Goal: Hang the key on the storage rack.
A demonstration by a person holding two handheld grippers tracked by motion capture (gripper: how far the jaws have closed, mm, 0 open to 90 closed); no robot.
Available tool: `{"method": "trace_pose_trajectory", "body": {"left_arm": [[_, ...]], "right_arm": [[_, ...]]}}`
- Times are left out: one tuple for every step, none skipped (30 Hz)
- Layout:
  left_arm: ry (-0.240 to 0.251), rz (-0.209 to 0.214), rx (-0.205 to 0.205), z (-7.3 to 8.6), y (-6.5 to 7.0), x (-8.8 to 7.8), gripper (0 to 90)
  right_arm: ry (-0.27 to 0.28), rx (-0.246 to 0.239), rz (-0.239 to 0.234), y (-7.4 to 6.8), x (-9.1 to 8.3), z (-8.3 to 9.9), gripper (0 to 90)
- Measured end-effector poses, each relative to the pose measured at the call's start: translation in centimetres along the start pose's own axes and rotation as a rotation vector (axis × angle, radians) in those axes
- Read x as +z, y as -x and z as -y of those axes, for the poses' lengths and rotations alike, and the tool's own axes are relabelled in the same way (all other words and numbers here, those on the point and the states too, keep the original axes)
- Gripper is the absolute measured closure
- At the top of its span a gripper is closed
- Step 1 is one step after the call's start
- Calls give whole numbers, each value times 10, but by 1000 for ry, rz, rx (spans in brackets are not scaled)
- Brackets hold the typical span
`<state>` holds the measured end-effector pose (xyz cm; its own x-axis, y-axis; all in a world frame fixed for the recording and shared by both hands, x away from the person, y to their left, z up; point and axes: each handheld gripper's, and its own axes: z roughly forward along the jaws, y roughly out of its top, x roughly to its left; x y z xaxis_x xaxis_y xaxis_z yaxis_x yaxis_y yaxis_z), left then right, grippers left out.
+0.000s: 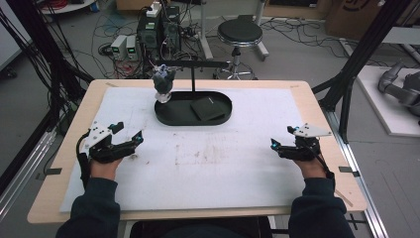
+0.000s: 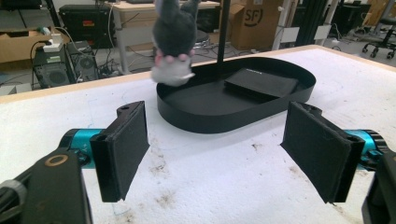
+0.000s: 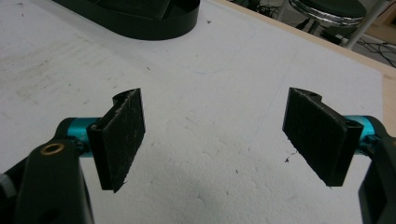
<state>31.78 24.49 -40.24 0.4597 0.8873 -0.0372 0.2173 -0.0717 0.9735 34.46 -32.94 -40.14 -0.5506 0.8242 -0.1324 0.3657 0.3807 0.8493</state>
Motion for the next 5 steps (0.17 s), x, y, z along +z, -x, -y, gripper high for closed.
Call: {"method": "trace_pose_trajectory", "body": {"left_arm": [[-1,-3,-1,0,0,0,221],[-1,-6,-3,0,0,0,221],[-3,-6,-3,0,-1,0,221],[-2,-8,-5,0,-2,0,221],[-5,-11,-7,1,-3,0,221]], "right_arm": [[-1,1,1,0,0,0,215],[-1,-1,1,0,0,0,215],[-2,-1,-3,-1,1,0,215],[-2,-3,-5,-1,1,0,215],[-6,-6,-5,-1,2,0,215]]}}
